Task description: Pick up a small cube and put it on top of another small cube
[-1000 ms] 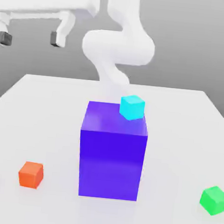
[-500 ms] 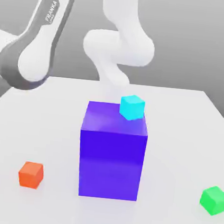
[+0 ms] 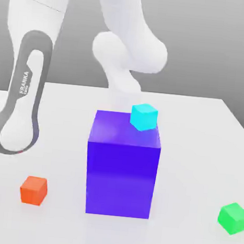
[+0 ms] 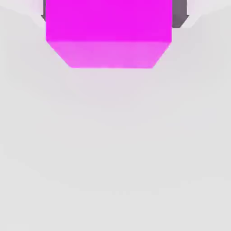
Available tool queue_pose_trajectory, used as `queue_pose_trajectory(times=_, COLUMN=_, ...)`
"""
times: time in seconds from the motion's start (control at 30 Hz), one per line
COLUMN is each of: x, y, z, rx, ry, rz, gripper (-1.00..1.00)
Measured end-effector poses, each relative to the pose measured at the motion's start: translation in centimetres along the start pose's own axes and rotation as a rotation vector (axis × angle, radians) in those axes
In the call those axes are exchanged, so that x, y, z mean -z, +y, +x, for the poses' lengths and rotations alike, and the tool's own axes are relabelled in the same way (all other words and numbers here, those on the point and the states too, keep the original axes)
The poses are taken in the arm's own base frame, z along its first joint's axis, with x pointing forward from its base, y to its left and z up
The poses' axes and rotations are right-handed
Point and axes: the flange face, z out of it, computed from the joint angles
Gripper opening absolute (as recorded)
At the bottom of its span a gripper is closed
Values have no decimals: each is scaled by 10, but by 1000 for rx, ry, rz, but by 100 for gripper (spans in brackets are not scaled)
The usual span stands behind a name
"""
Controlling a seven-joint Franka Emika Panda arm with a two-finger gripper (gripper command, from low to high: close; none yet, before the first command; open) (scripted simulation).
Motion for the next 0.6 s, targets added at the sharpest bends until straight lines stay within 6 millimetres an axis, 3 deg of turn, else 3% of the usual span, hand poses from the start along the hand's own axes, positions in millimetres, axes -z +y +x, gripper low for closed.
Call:
queue_pose_trajectory(times=0.07, x=26, y=1, z=0, rx=-1, ry=-1, rz=0, gripper=-100)
queue_pose_trajectory(times=0.1, x=34, y=-7, z=-11, rx=29, ry=-5, rz=1, gripper=-100)
queue_pose_trajectory(times=0.2, x=41, y=-53, z=-86, rx=227, ry=-25, rz=1, gripper=-100)
queue_pose_trajectory(times=0.33, x=47, y=-90, z=-186, rx=474, ry=-41, rz=0, gripper=-100)
queue_pose_trajectory(times=0.47, x=54, y=-102, z=-287, rx=713, ry=-48, rz=-2, gripper=-100)
queue_pose_trajectory(times=0.6, x=63, y=-93, z=-387, rx=955, ry=-47, rz=-3, gripper=-100)
